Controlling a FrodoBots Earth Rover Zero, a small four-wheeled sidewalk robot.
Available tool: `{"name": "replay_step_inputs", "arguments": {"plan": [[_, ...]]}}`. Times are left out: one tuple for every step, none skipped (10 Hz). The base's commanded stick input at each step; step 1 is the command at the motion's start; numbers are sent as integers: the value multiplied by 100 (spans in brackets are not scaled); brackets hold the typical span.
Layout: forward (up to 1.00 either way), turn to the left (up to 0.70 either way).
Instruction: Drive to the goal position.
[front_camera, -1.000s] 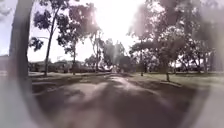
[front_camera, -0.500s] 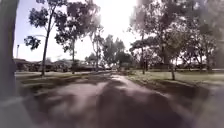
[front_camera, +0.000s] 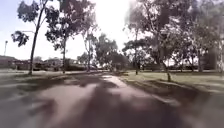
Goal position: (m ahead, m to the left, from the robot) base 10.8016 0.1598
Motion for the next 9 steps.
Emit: {"name": "replay_step_inputs", "arguments": {"plan": [[100,0],[100,0],[100,0],[100,0],[100,0],[100,0],[100,0],[100,0],[100,0]]}}
